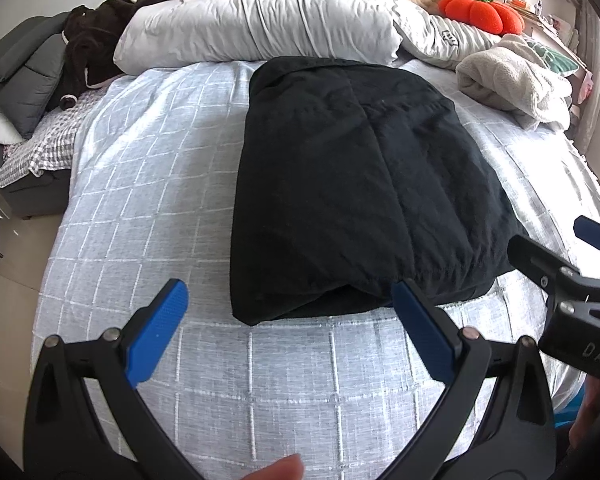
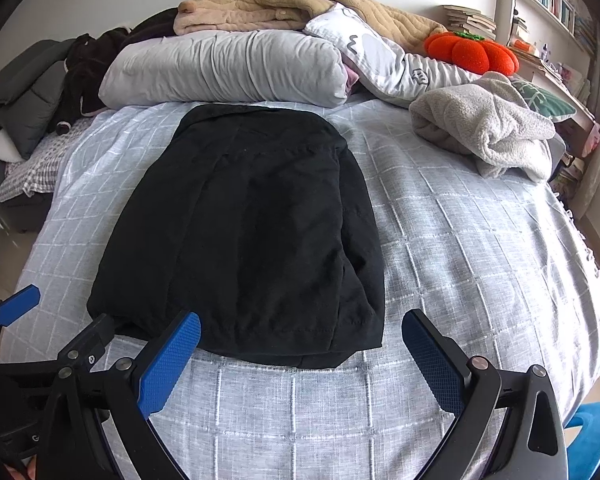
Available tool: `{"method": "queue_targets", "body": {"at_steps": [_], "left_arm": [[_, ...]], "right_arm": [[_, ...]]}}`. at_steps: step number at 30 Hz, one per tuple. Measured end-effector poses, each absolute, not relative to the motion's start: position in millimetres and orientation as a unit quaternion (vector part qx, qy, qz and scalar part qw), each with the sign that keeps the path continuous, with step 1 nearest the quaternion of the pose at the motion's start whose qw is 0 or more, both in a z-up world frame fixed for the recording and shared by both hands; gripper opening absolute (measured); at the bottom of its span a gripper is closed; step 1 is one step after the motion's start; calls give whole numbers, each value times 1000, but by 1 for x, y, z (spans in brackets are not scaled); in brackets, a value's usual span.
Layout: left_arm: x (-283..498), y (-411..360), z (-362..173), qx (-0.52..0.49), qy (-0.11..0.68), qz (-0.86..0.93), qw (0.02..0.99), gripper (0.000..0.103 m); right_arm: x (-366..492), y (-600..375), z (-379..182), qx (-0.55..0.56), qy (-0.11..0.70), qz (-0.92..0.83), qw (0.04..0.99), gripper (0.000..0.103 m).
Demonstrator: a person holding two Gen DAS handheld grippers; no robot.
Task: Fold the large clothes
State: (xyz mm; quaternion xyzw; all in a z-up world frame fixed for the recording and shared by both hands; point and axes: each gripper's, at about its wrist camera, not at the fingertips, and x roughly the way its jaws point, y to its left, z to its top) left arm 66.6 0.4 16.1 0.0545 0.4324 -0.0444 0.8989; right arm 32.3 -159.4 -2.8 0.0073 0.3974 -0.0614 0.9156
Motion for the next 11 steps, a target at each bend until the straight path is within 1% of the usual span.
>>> {"method": "queue_targets", "body": {"at_steps": [11], "left_arm": [[65, -1, 15, 61, 433, -45, 898, 102]], "right_arm": [[32, -160, -4, 6, 398, -64, 915, 102]]}}
